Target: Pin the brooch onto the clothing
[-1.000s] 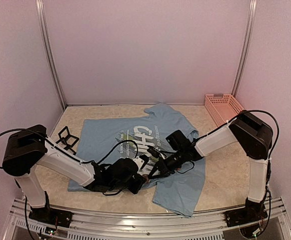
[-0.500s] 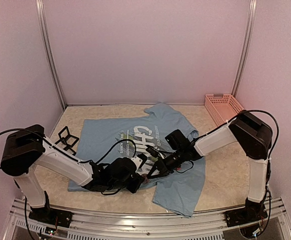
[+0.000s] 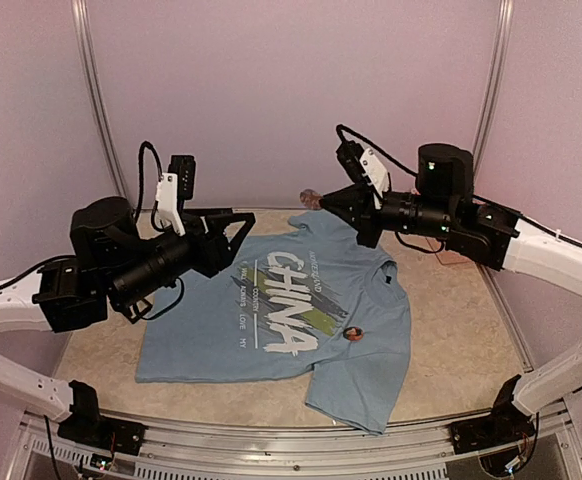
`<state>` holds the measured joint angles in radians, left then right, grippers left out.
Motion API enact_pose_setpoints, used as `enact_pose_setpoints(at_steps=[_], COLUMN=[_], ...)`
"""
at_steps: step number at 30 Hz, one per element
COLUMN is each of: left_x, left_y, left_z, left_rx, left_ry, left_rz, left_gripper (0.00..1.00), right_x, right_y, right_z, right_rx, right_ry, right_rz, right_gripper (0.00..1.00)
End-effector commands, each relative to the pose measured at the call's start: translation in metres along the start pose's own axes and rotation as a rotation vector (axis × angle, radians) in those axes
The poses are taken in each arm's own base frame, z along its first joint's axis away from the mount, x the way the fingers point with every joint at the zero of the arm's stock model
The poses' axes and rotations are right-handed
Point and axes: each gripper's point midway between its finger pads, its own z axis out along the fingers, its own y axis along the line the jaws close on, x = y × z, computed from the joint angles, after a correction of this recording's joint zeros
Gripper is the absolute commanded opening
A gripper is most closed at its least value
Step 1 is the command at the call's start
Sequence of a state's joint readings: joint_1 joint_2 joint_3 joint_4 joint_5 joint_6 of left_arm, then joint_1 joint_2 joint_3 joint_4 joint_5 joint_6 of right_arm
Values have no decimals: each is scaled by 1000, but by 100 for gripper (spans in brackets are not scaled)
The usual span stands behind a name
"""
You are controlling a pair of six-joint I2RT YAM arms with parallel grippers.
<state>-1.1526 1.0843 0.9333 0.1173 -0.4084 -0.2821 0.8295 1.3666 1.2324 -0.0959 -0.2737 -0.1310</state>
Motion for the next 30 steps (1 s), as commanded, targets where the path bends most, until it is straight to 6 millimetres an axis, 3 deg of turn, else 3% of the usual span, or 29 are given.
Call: enact_pose_setpoints(at_steps=[1, 4, 7, 9, 11, 15, 22, 30], left_x=[-40, -61, -69, -72, -73, -75, -72, -68], left_y=[-14, -35, -56, -65, -75, -92, -100, -92], left_z=[2, 5, 9, 12, 15, 17, 17, 19], left_rx=[34, 119, 212, 254, 298, 390, 486, 486], left_ry=[-59, -86, -93, -98, -101, -99, -67, -64], left_rz=[13, -11, -19, -30, -36, -53, -131, -187], left_gripper=[51, 53, 57, 60, 62, 69, 74, 69], right_x=[-74, -103, -110, -119, -123, -95, -77, -75], right_y=[-27, -13, 6, 12, 13, 43, 68, 81], right_z=[-49, -80, -106, -117, -114, -97, -82, -81], right_rx=[336, 444, 565, 654, 685, 665, 634, 614], right_ry=[-234, -412, -543, -589, -549, -509, -496, -518], right_rz=[-539, -862, -1170, -1287, -1361, -1682, -1782, -1794], right_gripper=[0, 0, 0, 0, 0, 0, 0, 0])
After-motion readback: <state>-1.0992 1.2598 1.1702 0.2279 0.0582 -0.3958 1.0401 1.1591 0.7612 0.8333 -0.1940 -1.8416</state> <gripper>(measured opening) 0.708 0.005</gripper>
